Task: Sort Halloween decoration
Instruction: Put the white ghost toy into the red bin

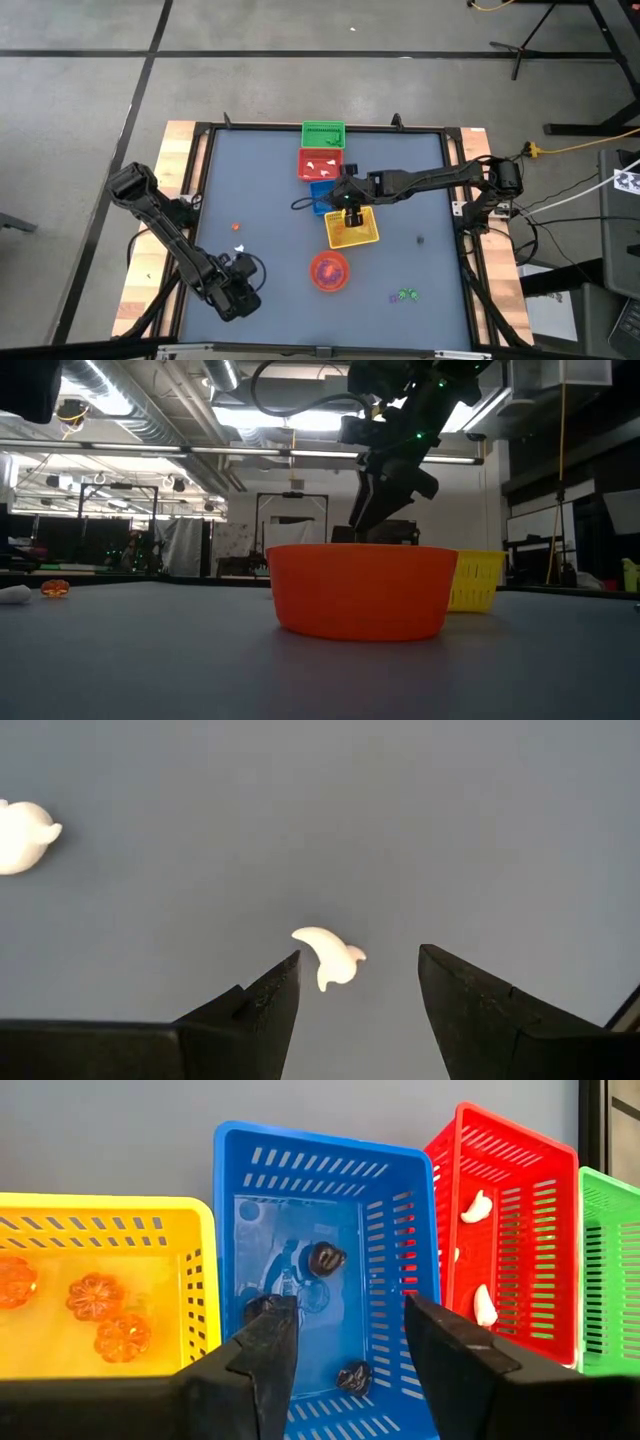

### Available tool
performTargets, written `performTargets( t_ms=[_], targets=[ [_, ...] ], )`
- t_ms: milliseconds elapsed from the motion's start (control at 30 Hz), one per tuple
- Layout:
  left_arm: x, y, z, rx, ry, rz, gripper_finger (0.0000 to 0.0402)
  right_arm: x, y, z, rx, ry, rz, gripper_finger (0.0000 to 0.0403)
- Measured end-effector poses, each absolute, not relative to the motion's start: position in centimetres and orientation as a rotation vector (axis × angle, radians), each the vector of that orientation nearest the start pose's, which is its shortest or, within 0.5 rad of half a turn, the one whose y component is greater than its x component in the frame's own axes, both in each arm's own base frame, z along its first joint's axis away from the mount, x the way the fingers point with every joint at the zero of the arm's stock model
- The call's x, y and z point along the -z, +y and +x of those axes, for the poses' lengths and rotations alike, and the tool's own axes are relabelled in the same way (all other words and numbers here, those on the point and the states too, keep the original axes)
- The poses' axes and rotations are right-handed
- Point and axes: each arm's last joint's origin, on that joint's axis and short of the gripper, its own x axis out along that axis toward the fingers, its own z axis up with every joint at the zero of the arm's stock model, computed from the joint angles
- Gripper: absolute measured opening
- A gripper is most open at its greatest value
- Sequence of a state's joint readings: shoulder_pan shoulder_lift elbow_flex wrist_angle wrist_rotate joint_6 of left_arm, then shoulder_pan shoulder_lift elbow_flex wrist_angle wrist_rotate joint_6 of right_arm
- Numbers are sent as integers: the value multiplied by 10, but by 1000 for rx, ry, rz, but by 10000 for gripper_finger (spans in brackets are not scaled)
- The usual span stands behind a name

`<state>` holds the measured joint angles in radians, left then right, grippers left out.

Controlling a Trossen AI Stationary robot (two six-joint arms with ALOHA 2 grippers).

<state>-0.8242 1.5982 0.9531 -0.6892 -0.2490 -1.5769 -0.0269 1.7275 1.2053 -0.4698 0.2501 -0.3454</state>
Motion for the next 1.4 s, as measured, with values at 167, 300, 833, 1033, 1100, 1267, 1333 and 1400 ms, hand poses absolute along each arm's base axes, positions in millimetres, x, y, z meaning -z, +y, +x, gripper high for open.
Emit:
performTargets(
  t_ms=[167,300,833,1033,1100,1267,1333,1400],
  targets=[
    [-169,-202,198,-503,1175,-677,187,-214,-17,356,80,1026,-426,184],
    [-156,-205,200,-522,1241,-666,187,-214,-17,355,80,1026,-425,184],
    [-142,-208,204,-562,1247,-669,186,-214,-17,356,78,1026,-424,184],
    [-142,-208,204,-560,1258,-673,165,-214,-17,356,79,1026,-425,184],
    [-142,-208,204,-559,1258,-673,156,-214,-17,355,79,1026,-425,184],
    [-142,-208,205,-565,1241,-668,139,-214,-17,356,80,1026,-426,184],
    [-142,-208,205,-565,1241,-668,134,-214,-17,356,81,1026,-426,184],
    [-142,-208,205,-565,1241,-668,129,-214,-17,356,81,1026,-426,184]
  ],
)
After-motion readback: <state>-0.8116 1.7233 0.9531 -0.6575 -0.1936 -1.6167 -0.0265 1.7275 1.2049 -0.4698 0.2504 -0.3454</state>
